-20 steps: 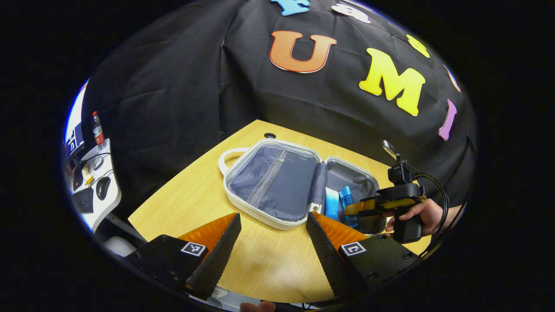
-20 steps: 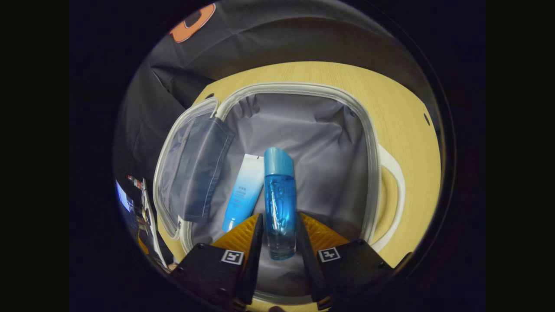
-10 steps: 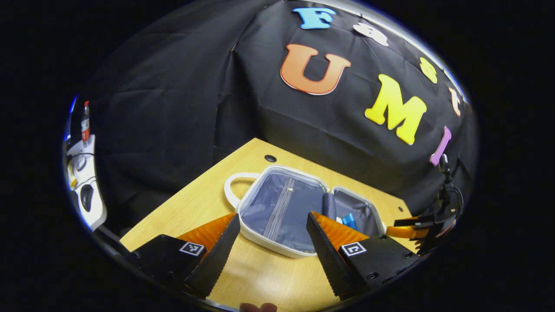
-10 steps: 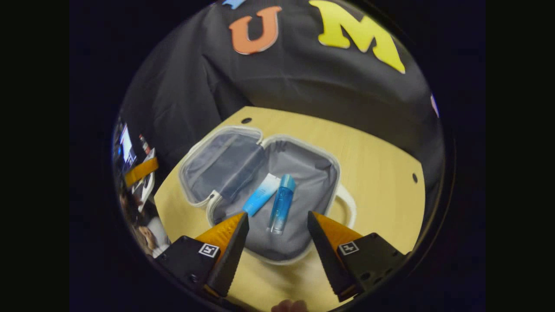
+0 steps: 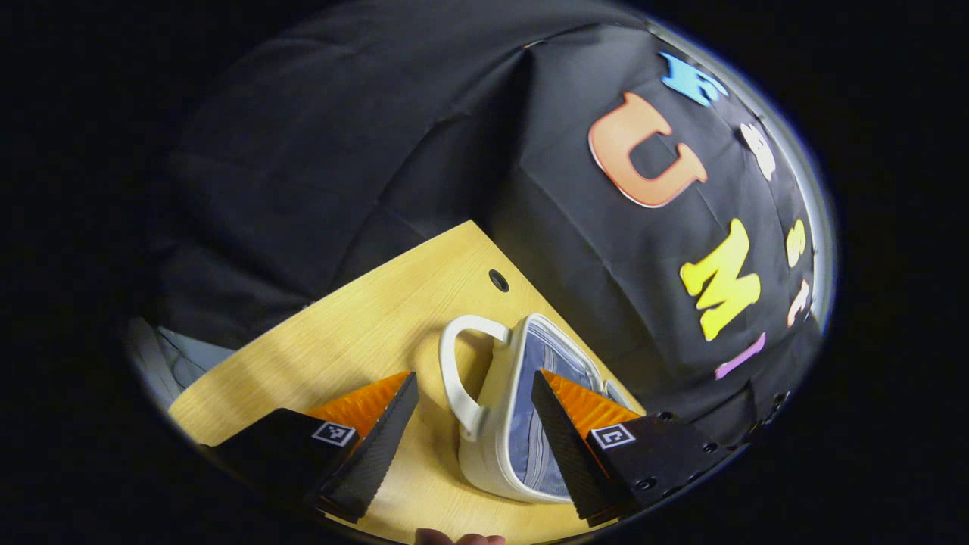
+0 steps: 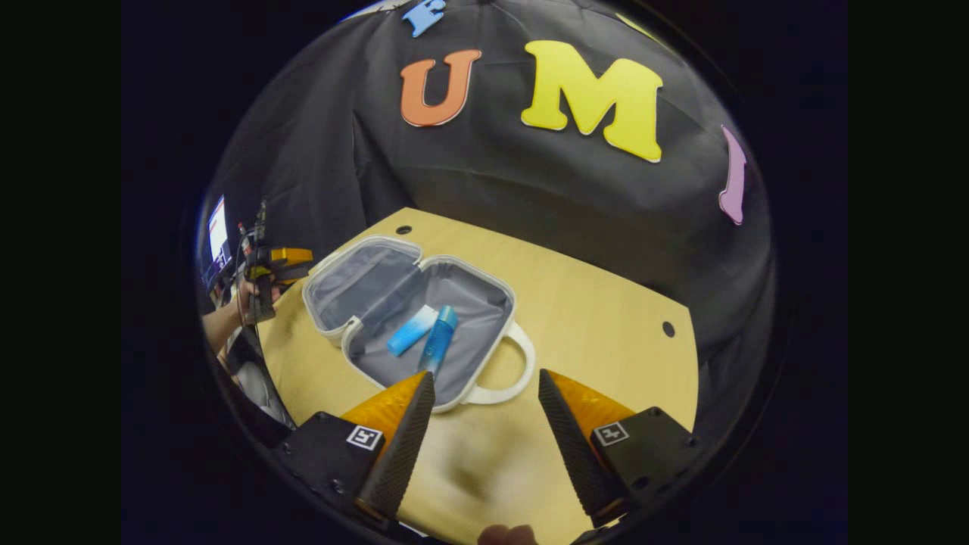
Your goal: First open the suitcase, pack the skin care products into it, and then close the suitcase.
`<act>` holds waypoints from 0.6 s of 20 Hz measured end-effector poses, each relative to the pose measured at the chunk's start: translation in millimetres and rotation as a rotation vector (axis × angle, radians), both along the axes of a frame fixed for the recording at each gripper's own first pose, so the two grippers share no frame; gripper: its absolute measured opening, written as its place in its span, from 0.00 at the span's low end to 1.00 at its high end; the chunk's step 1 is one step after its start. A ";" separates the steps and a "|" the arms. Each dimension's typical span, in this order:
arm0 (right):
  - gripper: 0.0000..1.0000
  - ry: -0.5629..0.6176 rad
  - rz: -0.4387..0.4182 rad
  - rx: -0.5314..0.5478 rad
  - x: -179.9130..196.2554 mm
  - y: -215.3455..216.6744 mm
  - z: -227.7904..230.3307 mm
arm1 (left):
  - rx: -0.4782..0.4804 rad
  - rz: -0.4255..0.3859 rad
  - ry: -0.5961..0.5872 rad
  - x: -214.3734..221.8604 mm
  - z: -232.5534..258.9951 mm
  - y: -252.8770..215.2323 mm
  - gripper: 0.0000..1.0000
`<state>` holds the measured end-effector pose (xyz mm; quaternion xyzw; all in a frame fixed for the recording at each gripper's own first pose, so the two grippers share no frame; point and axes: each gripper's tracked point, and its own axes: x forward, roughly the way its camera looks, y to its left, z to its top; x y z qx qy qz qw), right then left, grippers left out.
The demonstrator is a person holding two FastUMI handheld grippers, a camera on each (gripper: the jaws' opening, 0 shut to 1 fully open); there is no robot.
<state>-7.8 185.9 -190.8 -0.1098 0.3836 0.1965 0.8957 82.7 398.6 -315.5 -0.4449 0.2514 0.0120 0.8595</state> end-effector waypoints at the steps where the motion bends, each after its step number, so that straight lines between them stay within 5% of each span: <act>1: 0.82 -0.004 -0.006 -0.014 -2.6 -3.2 2.0 | -0.051 0.000 -0.003 8.1 -5.2 0.4 0.97; 5: 0.80 -0.021 -0.011 -0.030 -15.3 -1.3 11.9 | -0.218 0.007 0.028 27.6 -24.5 -1.8 0.94; 6: 0.83 -0.021 -0.014 -0.029 -17.9 0.0 13.4 | -0.253 0.019 0.029 32.4 -26.7 -4.1 0.80; 7: 0.82 -0.022 -0.017 -0.026 -21.5 1.3 14.9 | -0.283 0.036 0.035 37.7 -27.1 -4.2 0.87; 8: 0.80 -0.021 -0.020 -0.023 -23.1 2.8 14.5 | -0.300 0.058 0.045 43.9 -30.7 -4.6 0.61; 9: 0.81 -0.023 -0.023 -0.022 -23.5 2.8 13.6 | -0.319 0.085 0.042 46.6 -30.9 -2.8 0.64; 12: 0.81 -0.021 -0.039 0.002 -26.1 0.0 12.6 | -0.386 0.159 0.053 55.5 -25.1 2.9 0.20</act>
